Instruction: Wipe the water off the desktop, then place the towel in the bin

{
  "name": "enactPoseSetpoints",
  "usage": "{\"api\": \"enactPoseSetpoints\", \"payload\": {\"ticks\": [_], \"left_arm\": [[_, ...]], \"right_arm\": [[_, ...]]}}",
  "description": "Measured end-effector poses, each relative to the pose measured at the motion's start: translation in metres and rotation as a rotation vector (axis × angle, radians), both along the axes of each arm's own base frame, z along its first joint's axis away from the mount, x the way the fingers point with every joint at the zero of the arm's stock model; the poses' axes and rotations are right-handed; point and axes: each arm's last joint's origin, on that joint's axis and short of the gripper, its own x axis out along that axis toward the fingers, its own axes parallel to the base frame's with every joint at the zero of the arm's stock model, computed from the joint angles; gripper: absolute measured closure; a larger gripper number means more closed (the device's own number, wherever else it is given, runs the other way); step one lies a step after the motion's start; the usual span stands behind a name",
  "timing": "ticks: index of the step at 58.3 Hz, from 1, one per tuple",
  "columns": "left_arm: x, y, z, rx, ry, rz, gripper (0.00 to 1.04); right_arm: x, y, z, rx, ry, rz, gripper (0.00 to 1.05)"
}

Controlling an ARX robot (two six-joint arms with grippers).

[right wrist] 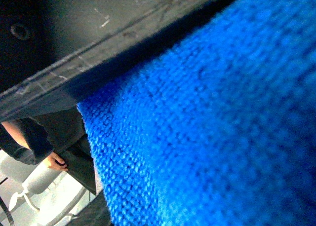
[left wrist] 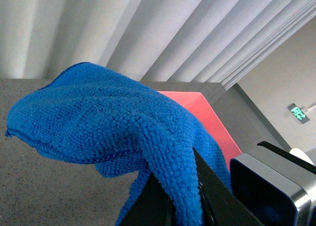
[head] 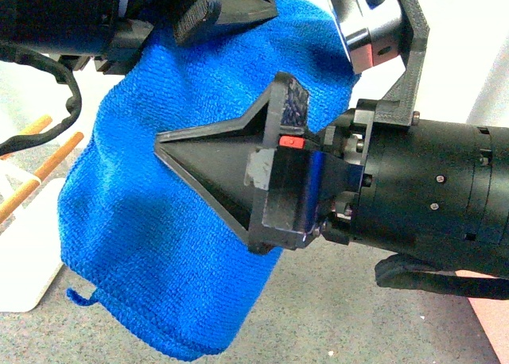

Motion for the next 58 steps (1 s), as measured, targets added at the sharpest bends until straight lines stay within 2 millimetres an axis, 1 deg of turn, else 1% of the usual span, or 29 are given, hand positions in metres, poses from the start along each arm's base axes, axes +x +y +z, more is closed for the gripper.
{"api": "enactPoseSetpoints", "payload": {"ticks": [3,7,10,13,17,23,26,28,31,33,43,45,49,58], "left_arm": [[0.0,0.0,0.0,0.0,0.0,0.0,1.0],[0.0,0.0,0.0,0.0,0.0,0.0,1.0],[0.0,0.0,0.0,0.0,0.0,0.0,0.95],[0.0,0.0,0.0,0.0,0.0,-0.001,0.86],[0.0,0.0,0.0,0.0,0.0,-0.002,0.71],[0.0,0.0,0.0,0.0,0.0,-0.001,0.59],[0.0,0.0,0.0,0.0,0.0,-0.001,0.5],[0.0,0.0,0.0,0.0,0.0,-0.001,0.46],[0.0,0.0,0.0,0.0,0.0,-0.001,0.38],[0.0,0.0,0.0,0.0,0.0,-0.001,0.34],[0.0,0.0,0.0,0.0,0.0,-0.001,0.08],[0.0,0.0,0.0,0.001,0.0,-0.001,0.05],[0.0,0.0,0.0,0.0,0.0,-0.001,0.07],[0.0,0.0,0.0,0.0,0.0,-0.001,0.07]], "right_arm": [[-0.001,-0.002,-0.002,-0.002,0.012,-0.008,0.79],[-0.003,-0.003,-0.004,-0.005,0.026,-0.018,0.87],[-0.004,-0.003,-0.006,-0.009,0.032,-0.023,0.94],[-0.005,-0.004,-0.008,-0.014,0.039,-0.026,1.0],[-0.007,-0.005,-0.011,-0.022,0.053,-0.027,1.0],[-0.009,-0.006,-0.014,-0.029,0.065,-0.025,1.0],[-0.01,-0.007,-0.014,-0.032,0.069,-0.026,1.0],[-0.01,-0.008,-0.014,-0.035,0.071,-0.029,1.0],[-0.01,-0.009,-0.013,-0.035,0.07,-0.032,1.0],[-0.01,-0.009,-0.013,-0.036,0.066,-0.034,1.0],[-0.011,-0.015,-0.011,-0.045,0.062,-0.044,1.0],[-0.012,-0.016,-0.011,-0.05,0.066,-0.044,1.0],[-0.013,-0.019,-0.012,-0.057,0.07,-0.046,1.0],[-0.016,-0.023,-0.013,-0.08,0.077,-0.05,1.0]]}}
